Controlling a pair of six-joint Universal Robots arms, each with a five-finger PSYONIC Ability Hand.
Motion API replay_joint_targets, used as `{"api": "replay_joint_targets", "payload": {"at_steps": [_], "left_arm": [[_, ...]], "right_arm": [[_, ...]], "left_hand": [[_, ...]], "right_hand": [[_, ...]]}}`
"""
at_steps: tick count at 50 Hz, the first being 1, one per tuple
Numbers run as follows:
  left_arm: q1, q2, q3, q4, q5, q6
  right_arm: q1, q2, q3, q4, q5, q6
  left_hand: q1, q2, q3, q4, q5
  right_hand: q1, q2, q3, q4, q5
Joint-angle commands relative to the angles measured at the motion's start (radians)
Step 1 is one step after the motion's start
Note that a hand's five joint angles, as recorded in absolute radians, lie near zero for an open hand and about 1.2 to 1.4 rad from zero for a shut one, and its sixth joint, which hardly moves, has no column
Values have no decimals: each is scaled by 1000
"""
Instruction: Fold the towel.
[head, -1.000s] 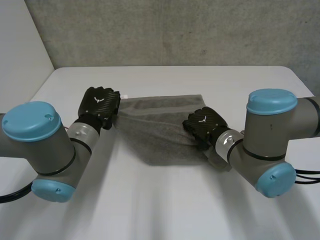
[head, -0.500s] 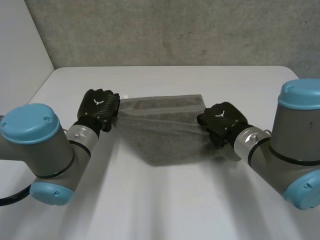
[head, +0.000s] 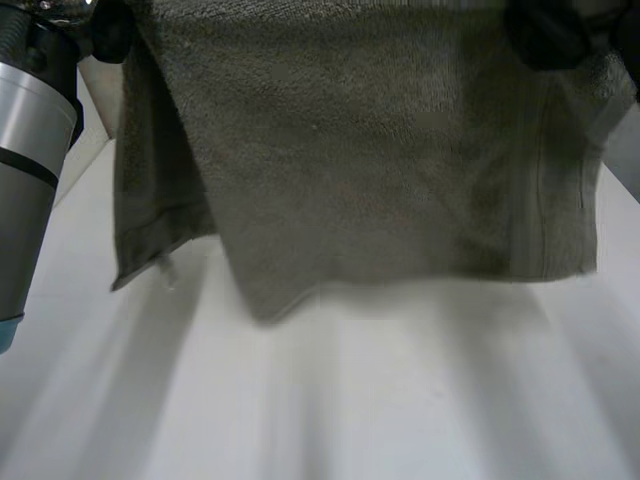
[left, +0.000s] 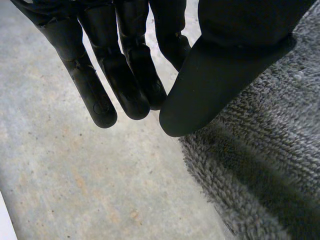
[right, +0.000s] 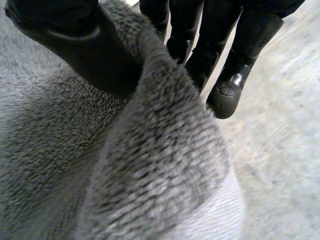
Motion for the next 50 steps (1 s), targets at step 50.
{"api": "replay_joint_targets", "payload": {"at_steps": [50], "left_arm": [[-1,-503,-20,108,71,-1]], "right_arm": [[45,302,110,-438,122,-159]], "left_hand": [[-721,-730,-728,-731,-553]], "right_hand": [[87,62,59,60,59]]}}
